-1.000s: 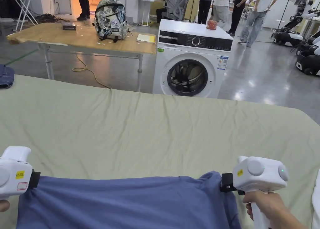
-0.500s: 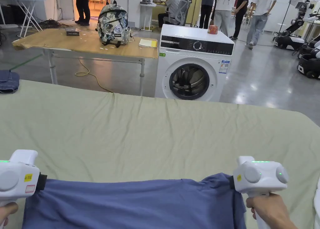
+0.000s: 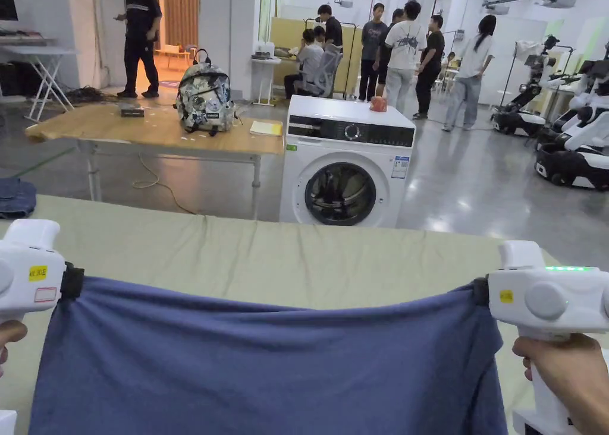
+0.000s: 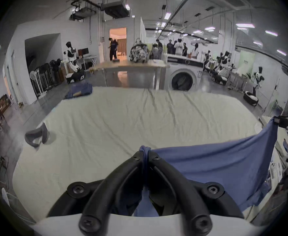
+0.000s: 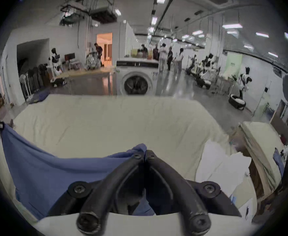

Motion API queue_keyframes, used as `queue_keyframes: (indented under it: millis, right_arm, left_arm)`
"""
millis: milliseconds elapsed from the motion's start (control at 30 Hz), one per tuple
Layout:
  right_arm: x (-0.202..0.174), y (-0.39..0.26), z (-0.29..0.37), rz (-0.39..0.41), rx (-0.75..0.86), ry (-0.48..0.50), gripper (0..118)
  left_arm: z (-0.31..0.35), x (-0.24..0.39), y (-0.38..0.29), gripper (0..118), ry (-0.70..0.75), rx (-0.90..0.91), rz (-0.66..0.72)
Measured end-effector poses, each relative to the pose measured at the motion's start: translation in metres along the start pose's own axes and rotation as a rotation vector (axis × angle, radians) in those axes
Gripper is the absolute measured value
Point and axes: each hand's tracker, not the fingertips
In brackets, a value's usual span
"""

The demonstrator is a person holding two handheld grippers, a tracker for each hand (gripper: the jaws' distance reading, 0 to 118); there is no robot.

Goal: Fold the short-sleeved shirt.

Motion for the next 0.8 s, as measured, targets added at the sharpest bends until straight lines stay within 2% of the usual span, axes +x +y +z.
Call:
queue_keyframes:
  millis: [200,367,433,600,800]
  right_arm:
    - [0.002,0.052,0.073,0.018,0.171,-0.038,0]
    - [0.007,0.096,0.087,0.004,0.279,-0.072,0]
    - [0.005,0.116,0.091,0.02,0.305,-0.092,0]
    - [0.01,0.168,0.08,-0.02,0.365,-0.105,0]
    - [0.001,0.224,0.083,-0.016,0.42,-0.137,0]
  left_arm:
    - [0.053,0.001,0.053,0,0.006,0.128,-0.005]
    - [0.081,0.006,0.104,0,0.012,0.204,-0.028]
    - [0.074,-0.004,0.134,0,0.019,0.232,-0.037]
    - [0.075,0.001,0.186,0,0.04,0.279,-0.04]
    - [0.074,0.005,0.238,0,0.076,0.327,-0.051]
